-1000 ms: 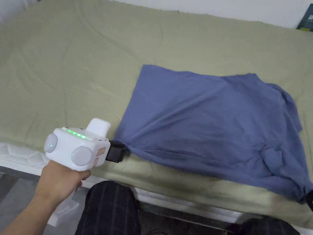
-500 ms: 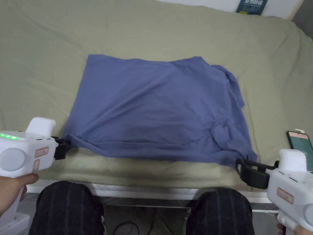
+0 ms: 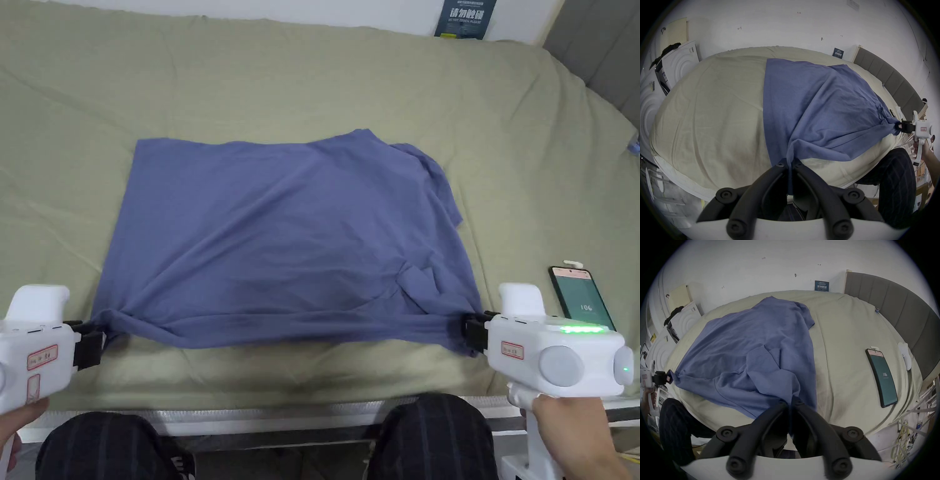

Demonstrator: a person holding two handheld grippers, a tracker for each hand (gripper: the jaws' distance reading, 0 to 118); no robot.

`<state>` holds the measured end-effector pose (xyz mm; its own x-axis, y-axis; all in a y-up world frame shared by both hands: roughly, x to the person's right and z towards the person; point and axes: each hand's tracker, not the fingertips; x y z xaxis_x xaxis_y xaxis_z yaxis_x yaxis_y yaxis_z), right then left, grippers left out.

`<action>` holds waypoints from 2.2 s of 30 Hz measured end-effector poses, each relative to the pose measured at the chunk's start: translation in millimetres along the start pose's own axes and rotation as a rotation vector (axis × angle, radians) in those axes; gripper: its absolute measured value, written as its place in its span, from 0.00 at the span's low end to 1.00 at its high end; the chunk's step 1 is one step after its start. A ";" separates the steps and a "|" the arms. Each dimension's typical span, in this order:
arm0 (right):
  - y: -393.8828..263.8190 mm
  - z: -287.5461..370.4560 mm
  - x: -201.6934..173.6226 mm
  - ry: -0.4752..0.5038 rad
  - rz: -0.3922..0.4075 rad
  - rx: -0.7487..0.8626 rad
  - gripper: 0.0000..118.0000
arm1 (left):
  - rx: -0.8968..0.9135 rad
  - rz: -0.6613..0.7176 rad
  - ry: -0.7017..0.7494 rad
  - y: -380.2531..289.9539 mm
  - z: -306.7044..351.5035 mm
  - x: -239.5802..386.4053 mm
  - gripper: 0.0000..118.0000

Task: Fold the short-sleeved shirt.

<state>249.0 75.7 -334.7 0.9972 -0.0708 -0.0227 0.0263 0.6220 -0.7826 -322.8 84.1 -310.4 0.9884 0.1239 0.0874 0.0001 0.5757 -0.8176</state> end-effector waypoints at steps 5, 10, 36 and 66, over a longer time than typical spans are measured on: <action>4.9 24.8 23.4 0.065 -0.101 0.049 0.03 | 0.108 0.005 -0.008 8.5 30.6 -6.3 0.00; 12.5 66.5 29.4 0.093 -0.146 0.077 0.03 | 0.100 -0.038 0.027 15.5 39.2 -17.9 0.00; 214.8 -104.0 33.8 0.004 -0.134 -0.221 0.03 | -0.254 -0.055 0.088 205.6 -127.8 -2.6 0.00; -16.5 158.4 -58.4 0.009 0.082 0.493 0.04 | 0.287 -0.081 0.118 17.2 74.3 36.0 0.00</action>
<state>201.3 193.0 -221.9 0.9968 -0.0116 -0.0794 -0.0204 0.9204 -0.3904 -298.5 158.6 -279.1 0.9977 -0.0169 0.0655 0.0538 0.7866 -0.6151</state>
